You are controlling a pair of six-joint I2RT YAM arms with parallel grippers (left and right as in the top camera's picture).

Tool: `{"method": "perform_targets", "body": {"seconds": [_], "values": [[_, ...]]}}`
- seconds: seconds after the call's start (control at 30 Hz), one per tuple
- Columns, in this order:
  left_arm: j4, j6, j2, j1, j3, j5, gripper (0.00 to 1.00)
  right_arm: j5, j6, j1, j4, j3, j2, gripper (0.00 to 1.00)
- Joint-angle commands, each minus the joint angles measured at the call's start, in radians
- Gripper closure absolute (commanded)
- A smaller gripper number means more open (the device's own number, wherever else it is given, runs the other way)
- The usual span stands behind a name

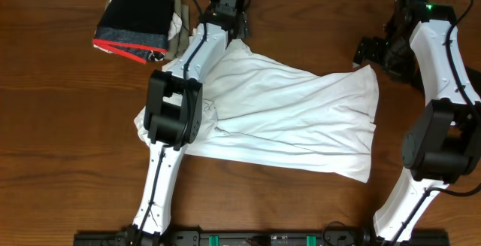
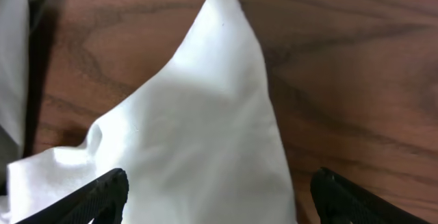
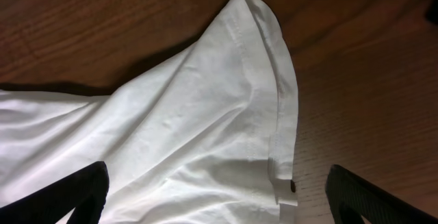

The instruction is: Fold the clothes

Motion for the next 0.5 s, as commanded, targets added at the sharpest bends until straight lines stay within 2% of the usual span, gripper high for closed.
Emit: {"method": "perform_targets", "body": {"seconds": [0.0, 0.1, 0.3, 0.47], "values": [[0.004, 0.024, 0.036, 0.006, 0.017, -0.032, 0.16, 0.007, 0.01, 0.006, -0.002, -0.005, 0.001, 0.01], [0.006, 0.024, 0.036, 0.008, 0.017, -0.032, 0.24, 0.006, 0.011, 0.006, -0.001, -0.005, 0.001, 0.01], [-0.004, 0.024, 0.039, 0.009, 0.017, -0.031, 0.25, 0.006, 0.011, 0.006, -0.002, -0.005, 0.001, 0.01], [-0.016, 0.024, 0.039, 0.009, 0.018, -0.034, 0.4, 0.008, 0.023, 0.005, 0.003, -0.005, 0.001, 0.01]]}}
